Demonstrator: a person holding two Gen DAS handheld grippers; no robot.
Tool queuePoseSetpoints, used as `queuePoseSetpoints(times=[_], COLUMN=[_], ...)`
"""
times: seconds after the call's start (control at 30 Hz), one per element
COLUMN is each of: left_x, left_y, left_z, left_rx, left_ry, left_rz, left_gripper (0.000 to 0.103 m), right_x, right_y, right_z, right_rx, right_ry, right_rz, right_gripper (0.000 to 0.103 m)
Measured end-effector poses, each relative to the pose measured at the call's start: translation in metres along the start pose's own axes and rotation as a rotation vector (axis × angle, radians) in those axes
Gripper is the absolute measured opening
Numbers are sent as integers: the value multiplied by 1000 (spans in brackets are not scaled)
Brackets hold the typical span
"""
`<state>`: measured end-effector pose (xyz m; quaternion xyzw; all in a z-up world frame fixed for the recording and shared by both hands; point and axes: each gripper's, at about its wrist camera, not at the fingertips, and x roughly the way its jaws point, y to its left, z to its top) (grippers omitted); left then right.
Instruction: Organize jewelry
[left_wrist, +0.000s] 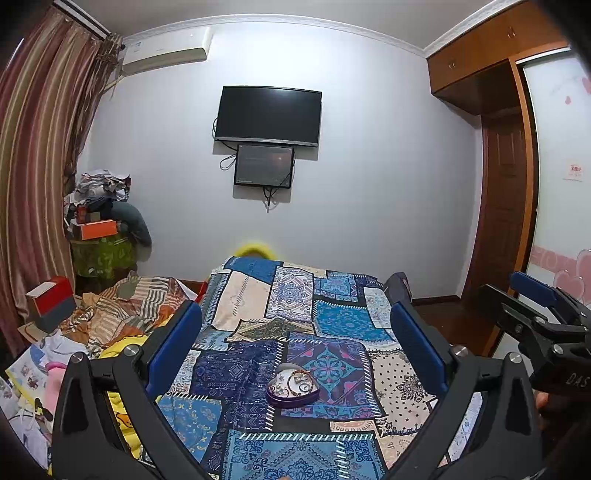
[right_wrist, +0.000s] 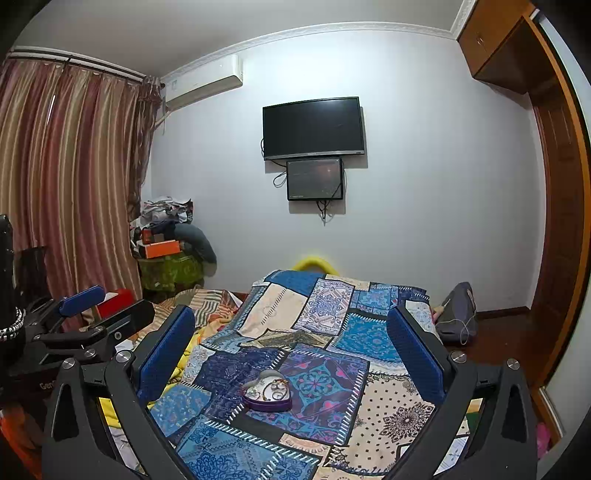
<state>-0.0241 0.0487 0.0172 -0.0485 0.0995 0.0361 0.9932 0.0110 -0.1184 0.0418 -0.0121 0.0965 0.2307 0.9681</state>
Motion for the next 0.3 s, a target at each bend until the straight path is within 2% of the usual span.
queuePoseSetpoints(times=[0.3], left_x=[1], left_y=[-2], left_z=[-1], left_rx=[-1], left_ry=[3], left_rz=[0], left_gripper=[102], right_x=[4], right_y=[-1], right_z=[-1], right_rx=[-2], right_ry=[10], right_rz=[-1], right_gripper=[103])
